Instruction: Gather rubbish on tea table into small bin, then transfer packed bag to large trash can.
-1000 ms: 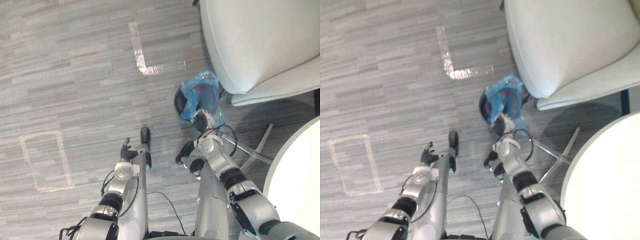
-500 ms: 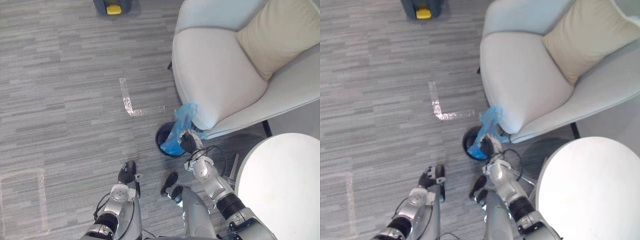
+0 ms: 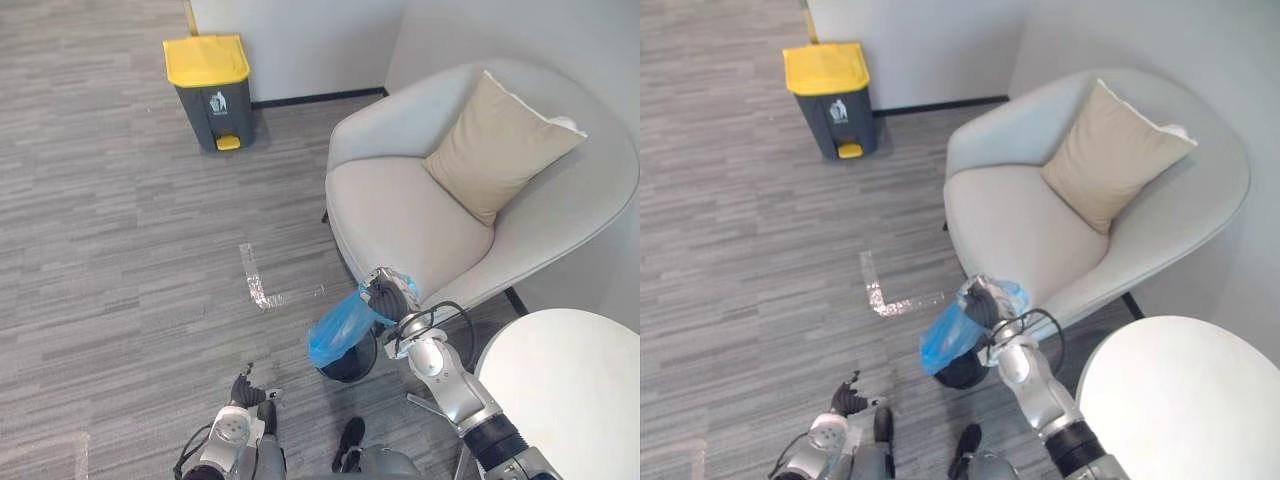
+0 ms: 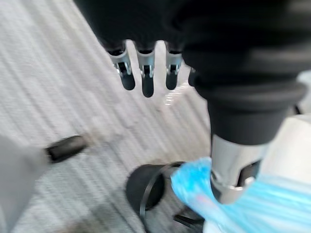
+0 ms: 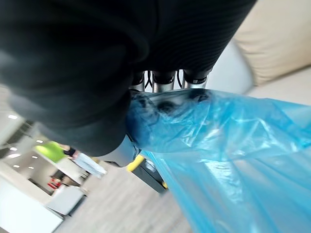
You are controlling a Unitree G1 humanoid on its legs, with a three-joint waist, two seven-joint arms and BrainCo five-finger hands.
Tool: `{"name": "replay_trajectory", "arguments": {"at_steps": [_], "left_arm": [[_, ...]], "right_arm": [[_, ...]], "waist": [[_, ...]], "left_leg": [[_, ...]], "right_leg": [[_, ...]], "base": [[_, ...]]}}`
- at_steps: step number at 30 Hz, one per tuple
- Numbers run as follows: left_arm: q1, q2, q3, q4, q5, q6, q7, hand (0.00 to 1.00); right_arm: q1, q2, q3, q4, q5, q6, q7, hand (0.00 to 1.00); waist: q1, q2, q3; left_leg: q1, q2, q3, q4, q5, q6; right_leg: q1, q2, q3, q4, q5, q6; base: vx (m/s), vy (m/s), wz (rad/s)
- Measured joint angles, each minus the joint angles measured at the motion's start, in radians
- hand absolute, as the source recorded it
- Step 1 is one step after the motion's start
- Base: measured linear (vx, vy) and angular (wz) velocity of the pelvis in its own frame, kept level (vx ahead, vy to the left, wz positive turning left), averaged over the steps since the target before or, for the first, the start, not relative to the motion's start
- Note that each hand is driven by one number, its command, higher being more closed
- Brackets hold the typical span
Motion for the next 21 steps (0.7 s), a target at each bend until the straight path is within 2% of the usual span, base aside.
{"name": "replay_trajectory", "arguments": {"at_steps": [3, 6, 9, 13, 21], "left_arm": [[0.019, 0.004, -0.042, -0.082, 0.000, 0.000, -0.001, 0.00], [0.035, 0.026, -0.094, -0.254, 0.003, -0.004, 0.000, 0.00], [0.042, 0.043, -0.105, -0.401, 0.035, -0.040, 0.002, 0.00], [0.039, 0.073, -0.107, -0.578, 0.093, -0.062, 0.010, 0.00], [-0.022, 0.126, -0.151, -0.737, 0.183, -0.081, 0.047, 0.00]], "right_arm": [[0.000, -0.039, 0.003, -0.026, 0.033, -0.007, 0.011, 1.00], [-0.004, -0.096, 0.006, -0.106, 0.074, -0.023, 0.023, 1.00], [-0.009, -0.133, 0.008, -0.162, 0.125, -0.048, 0.025, 1.00], [-0.037, -0.171, 0.043, -0.228, 0.191, -0.073, 0.032, 1.00], [-0.083, -0.174, 0.070, -0.237, 0.295, -0.089, 0.064, 1.00]], "waist": [[0.000, 0.003, -0.021], [0.001, 0.003, -0.021], [0.000, 0.004, -0.043], [-0.004, 0.010, -0.061], [-0.007, 0.014, -0.075]], "left_leg": [[0.010, -0.007, 0.002, -0.030, 0.007, 0.010], [0.037, -0.011, 0.002, -0.064, 0.019, 0.016], [0.053, -0.014, 0.001, -0.081, 0.020, 0.016], [0.054, -0.025, 0.001, -0.081, 0.021, 0.018], [0.081, -0.029, 0.002, -0.082, 0.019, 0.020]], "right_leg": [[-0.002, 0.000, 0.014, -0.019, 0.015, 0.003], [0.011, -0.001, 0.023, -0.031, 0.024, 0.008], [0.029, 0.001, 0.024, -0.051, 0.028, 0.012], [0.030, 0.000, 0.024, -0.054, 0.029, 0.013], [0.059, -0.001, 0.030, -0.065, 0.031, 0.013]], "base": [[0.00, 0.048, -0.12], [0.01, 0.032, -0.07], [0.03, 0.014, 0.00], [0.06, 0.018, -0.01], [0.01, 0.008, 0.00]]}}
